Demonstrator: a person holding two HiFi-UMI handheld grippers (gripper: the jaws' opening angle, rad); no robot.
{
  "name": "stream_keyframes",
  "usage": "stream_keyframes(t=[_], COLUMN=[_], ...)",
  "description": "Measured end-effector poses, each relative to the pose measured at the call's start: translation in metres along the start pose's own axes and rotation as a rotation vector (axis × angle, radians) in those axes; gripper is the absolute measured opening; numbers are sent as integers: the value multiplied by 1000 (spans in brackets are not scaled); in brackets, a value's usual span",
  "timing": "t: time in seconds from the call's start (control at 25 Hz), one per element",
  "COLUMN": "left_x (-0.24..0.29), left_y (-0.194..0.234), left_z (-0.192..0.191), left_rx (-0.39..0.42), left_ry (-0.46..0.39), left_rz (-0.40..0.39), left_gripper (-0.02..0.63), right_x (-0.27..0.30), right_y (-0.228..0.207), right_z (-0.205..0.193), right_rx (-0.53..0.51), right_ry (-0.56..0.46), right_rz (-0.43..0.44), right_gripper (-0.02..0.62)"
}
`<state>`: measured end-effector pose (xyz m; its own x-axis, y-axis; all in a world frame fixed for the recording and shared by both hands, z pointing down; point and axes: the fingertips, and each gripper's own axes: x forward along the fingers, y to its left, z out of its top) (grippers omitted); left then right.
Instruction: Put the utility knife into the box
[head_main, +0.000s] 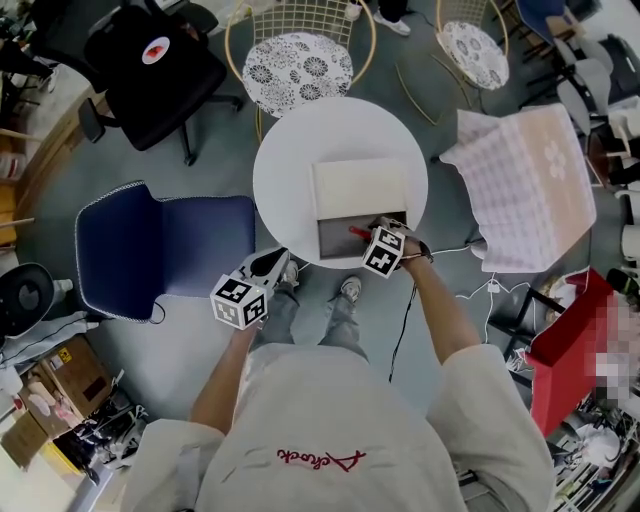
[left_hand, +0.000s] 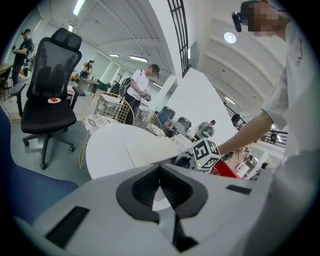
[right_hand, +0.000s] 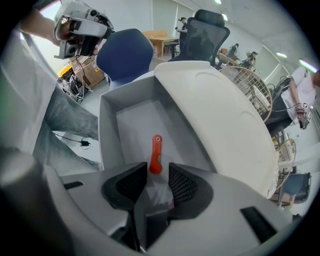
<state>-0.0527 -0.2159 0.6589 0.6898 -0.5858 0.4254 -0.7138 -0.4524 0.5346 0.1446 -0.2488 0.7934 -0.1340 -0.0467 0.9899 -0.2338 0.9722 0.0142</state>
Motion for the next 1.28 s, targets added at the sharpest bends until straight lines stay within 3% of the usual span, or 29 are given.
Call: stream_keyframes(t=[0.36,0.92,1.12,1.28], left_x=[5,21,21,23], left_y=[-10,-45,-48,-46], left_z=[-2,7,16,28], left_rx=[23,103,136,177], left_ry=[6,14,15,26], left_rz=[-41,-162,-221,-276], left_gripper=[11,11,11,11], right_x=[-22,-59,-68,-83], right_y=[-4,18,28,27], right_z=[9,-1,2,13], right_rx=[24,19,80,226], right_ry=[-63,-78,-79,-130], right_rz=[-92,-252,-290,-338], right_gripper=[138,18,17,17])
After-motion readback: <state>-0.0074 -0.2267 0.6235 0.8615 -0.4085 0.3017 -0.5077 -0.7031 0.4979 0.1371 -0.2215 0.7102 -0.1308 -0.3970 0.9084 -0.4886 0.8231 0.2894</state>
